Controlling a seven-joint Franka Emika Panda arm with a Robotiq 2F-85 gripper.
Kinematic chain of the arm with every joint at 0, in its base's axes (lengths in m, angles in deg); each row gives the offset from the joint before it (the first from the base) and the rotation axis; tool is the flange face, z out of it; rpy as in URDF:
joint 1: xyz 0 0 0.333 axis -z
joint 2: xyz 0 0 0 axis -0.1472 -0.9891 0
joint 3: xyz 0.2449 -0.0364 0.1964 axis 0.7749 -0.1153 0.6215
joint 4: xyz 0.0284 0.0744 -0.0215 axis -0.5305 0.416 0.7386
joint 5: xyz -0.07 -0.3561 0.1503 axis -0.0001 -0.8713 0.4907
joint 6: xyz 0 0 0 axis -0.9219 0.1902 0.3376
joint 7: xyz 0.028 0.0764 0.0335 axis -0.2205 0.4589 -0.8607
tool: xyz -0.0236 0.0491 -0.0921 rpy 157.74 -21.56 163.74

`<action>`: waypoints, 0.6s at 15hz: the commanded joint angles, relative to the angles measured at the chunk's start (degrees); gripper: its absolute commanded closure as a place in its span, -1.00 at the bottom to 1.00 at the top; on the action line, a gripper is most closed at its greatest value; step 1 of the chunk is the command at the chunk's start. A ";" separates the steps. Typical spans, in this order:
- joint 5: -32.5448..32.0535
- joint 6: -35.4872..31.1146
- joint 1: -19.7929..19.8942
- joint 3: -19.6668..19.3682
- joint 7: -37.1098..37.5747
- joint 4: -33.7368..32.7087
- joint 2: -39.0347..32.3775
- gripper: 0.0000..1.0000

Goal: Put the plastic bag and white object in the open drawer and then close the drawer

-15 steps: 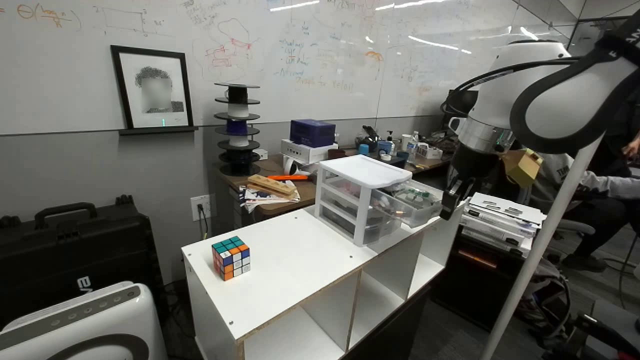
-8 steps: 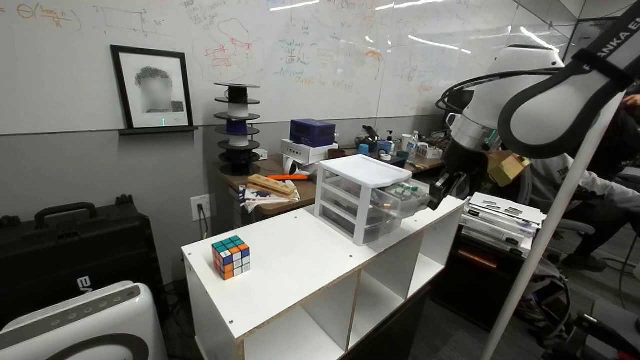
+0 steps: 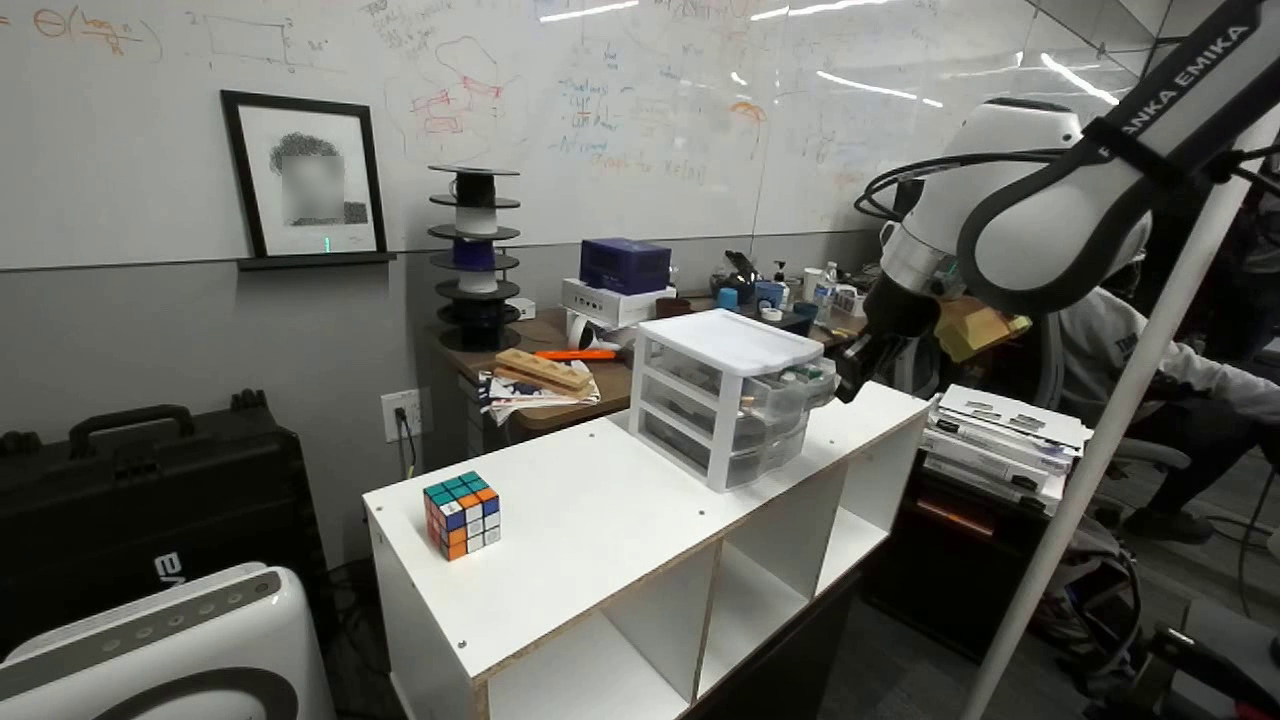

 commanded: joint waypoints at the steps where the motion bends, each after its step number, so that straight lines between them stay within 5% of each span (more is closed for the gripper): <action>1: -0.17 -2.61 -1.24 -1.66 2.21 -4.70 -2.96 1.00; 5: 0.92 -6.94 -1.10 -1.08 5.08 -6.37 -5.16 1.00; 9: -3.76 -13.88 -6.44 -7.74 11.44 -7.38 -7.43 1.00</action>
